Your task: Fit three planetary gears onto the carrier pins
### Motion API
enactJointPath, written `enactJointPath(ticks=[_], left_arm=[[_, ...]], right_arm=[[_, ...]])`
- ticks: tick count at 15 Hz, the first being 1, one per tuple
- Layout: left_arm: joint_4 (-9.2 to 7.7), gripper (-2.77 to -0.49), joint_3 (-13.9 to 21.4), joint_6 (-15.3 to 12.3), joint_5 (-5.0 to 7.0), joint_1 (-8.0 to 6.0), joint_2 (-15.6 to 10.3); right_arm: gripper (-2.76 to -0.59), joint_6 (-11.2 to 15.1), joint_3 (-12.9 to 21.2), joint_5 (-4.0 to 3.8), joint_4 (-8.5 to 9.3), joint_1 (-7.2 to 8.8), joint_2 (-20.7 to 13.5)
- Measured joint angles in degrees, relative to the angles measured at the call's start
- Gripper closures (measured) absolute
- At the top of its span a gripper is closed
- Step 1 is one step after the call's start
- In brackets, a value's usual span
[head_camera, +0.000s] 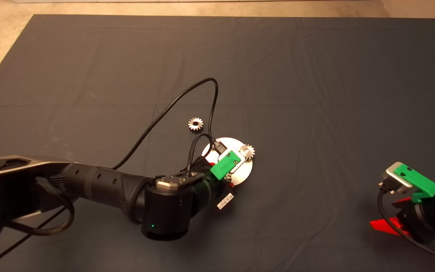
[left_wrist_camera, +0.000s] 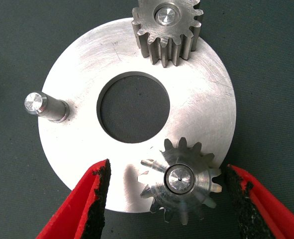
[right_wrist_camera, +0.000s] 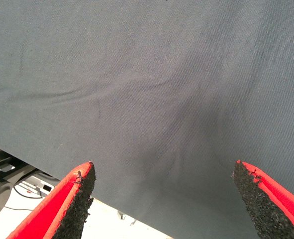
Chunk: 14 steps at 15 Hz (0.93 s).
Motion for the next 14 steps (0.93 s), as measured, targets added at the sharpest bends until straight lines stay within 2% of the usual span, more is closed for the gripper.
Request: enactJointPath(ticks=[2,7,9,12,14], left_arm=[[0.00,-1.71,0.2,0.0,0.06,0.00,-0.2],[-0.50,-1.86,3.9,-0.1,0.04,0.00,-0.2],[-2.85,-2.01,4.9,-0.2,0.06,0.00,-0.4],[-6.01,-2.01,7.0,-0.2,0.01,-0.15,-2.2],[-7.98,-2.01,7.5,-0.2,0.06,-1.34,-4.4]], right_arm=[[-2.05,0.0,0.0,-0.02,0.00,0.00,0.0],[-2.05,-0.7,0.0,-0.55,-0.02,0.00,-0.1],[-2.05,-0.7,0.0,-0.59,-0.05,0.00,-0.1],[-2.05,-0.7,0.0,-0.58,-0.06,0.00,-0.1],[-2.05,-0.7,0.0,-0.46,-0.06,0.00,-0.1]])
